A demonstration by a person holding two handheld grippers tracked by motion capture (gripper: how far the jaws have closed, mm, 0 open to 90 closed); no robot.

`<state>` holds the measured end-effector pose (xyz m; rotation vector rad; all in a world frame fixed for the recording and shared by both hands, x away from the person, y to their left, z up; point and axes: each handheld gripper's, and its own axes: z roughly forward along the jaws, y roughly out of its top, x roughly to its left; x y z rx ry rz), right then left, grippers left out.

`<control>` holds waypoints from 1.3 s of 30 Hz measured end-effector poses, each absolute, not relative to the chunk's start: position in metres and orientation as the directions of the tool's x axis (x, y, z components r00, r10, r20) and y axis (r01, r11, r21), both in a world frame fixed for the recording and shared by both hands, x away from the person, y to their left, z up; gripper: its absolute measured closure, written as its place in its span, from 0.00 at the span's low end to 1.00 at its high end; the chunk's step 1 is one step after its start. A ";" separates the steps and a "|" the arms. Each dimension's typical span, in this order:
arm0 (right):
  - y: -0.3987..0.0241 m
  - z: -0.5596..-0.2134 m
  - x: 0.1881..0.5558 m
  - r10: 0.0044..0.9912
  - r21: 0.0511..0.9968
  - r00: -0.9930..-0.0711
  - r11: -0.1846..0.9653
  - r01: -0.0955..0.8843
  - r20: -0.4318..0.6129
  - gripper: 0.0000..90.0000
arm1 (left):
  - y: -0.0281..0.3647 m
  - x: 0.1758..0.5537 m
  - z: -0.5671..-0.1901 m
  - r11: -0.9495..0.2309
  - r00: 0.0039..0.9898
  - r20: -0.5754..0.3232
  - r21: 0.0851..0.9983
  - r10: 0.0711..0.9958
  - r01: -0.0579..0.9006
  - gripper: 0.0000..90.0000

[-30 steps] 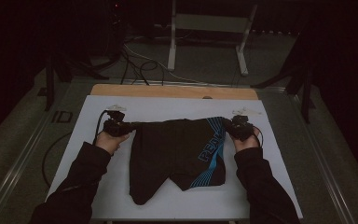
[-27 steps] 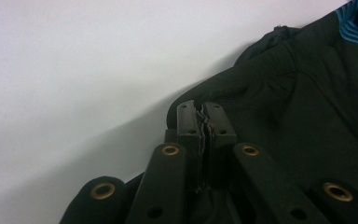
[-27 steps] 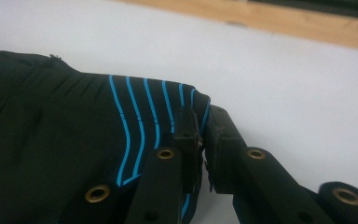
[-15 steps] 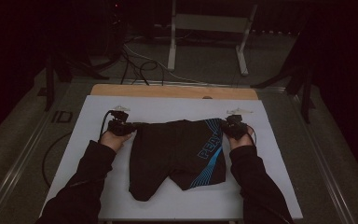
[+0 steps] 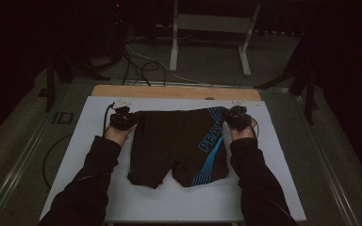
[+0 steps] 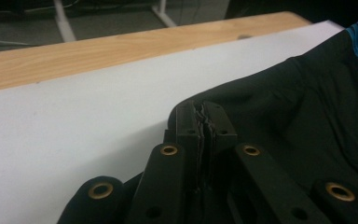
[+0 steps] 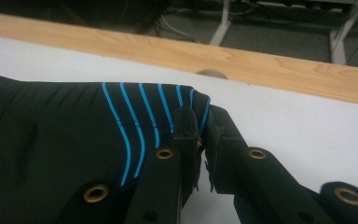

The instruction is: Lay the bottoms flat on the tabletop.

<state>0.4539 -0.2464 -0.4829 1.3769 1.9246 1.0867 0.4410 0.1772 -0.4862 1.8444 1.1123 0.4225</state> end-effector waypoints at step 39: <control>-0.235 -0.477 0.410 0.860 0.832 -0.500 0.201 0.517 0.103 0.20 | 0.178 0.404 -0.469 -0.199 0.662 -0.264 0.819 0.701 0.538 0.11</control>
